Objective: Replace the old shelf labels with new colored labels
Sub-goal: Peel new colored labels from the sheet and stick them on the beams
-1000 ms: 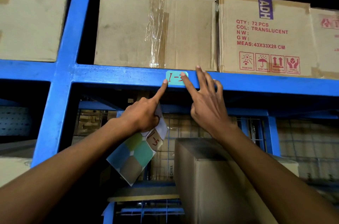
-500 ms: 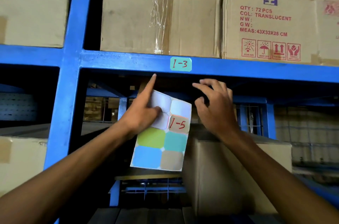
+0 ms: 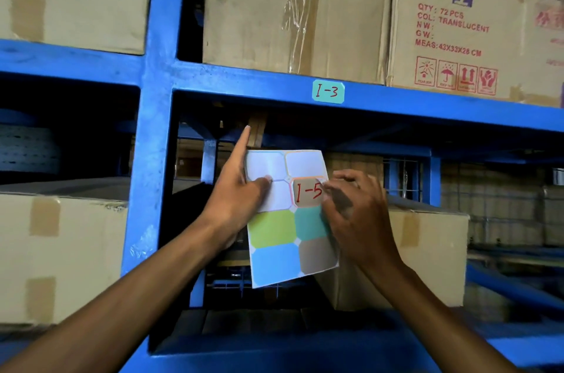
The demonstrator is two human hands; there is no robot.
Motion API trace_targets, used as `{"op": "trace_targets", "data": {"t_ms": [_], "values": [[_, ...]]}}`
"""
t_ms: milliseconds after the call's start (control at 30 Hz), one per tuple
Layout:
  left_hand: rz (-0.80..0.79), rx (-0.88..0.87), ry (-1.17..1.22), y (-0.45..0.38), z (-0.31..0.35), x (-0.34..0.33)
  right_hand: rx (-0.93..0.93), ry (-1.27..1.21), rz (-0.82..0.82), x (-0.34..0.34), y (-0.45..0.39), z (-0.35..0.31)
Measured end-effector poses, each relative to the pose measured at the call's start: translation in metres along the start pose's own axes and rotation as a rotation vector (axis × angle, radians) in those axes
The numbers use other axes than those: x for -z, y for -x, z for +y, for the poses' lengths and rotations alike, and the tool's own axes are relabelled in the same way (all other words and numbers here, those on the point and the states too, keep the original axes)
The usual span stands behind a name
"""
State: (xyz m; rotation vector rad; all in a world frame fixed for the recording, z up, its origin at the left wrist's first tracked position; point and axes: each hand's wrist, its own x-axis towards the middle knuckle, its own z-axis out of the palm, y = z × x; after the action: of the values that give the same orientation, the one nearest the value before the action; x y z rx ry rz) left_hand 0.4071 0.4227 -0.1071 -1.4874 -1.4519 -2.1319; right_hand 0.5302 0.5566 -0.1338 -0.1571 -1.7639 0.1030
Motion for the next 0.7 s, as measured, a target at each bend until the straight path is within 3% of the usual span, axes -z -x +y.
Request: {"op": "trace_targets", "data": {"t_ms": [133,233,333,700], "values": [[0.037,0.029,-0.115,0.025,-0.024,0.005,-0.09,-0.159,-0.022,0.002,0.026,-0.014],[0.081,0.158,-0.158,0.054,-0.053,0.006,-0.104,-0.214,-0.123,0.006,0.059,-0.019],[0.055,0.279,-0.177,0.086,-0.077,0.003,-0.24,-0.297,-0.187,0.013,0.088,-0.014],[-0.316,0.167,-0.5,0.176,-0.137,-0.015,-0.597,-0.374,-0.333,0.007,0.17,0.059]]}}
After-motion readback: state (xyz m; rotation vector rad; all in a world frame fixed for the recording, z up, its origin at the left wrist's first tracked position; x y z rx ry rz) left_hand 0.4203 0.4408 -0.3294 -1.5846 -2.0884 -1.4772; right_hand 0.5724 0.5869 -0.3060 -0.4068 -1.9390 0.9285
